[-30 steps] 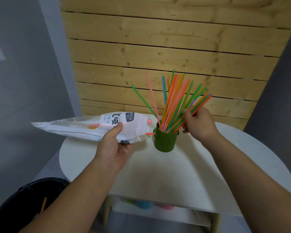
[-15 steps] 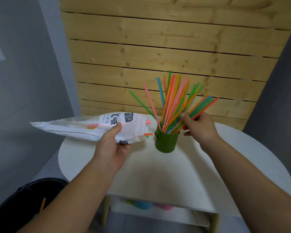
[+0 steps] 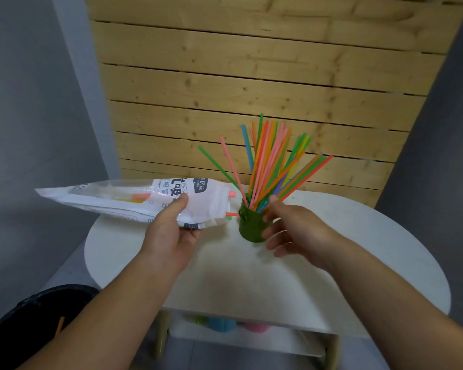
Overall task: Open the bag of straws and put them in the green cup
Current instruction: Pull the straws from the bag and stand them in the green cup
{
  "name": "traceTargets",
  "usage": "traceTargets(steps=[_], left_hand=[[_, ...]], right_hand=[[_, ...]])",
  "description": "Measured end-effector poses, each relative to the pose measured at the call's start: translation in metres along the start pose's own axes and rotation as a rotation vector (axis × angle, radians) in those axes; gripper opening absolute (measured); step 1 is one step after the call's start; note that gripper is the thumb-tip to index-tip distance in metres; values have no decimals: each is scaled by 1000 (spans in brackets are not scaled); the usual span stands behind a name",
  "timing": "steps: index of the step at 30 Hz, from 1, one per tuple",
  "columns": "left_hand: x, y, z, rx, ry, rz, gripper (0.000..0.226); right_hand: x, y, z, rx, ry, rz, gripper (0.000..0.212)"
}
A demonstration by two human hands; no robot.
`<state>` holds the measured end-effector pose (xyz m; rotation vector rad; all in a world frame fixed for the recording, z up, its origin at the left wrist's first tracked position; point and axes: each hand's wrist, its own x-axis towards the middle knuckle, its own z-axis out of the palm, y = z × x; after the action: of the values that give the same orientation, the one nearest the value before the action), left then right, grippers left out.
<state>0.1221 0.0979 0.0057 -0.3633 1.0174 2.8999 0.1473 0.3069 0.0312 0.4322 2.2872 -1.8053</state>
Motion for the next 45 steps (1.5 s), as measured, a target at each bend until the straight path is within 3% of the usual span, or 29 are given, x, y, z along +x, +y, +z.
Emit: traceTargets(steps=[4,10,14,24,32,40,45], left_hand=[[-6,-5,0,119,-47,60,23],[-15,-12,-3,275,-94,155,36],[-20,-14,-1,289,-130,134,37],[-12,0,0,197,-176,101,35],[-7,10,-3,118,-154,105,38],[-7,4,-4,-10,-40,11,28],[-12,-2,1,-7,-45,-33,19]], right_hand=[[-3,2,39,478,-33,39,59],[-3,6,70,890,-46,115,50],[-4,7,75,816,11,51,36],[-7,4,68,492,35,2,36],[-4,7,50,622,-131,-78,10],[-1,0,40,839,-85,-131,6],[-4,4,53,971,-147,-137,5]])
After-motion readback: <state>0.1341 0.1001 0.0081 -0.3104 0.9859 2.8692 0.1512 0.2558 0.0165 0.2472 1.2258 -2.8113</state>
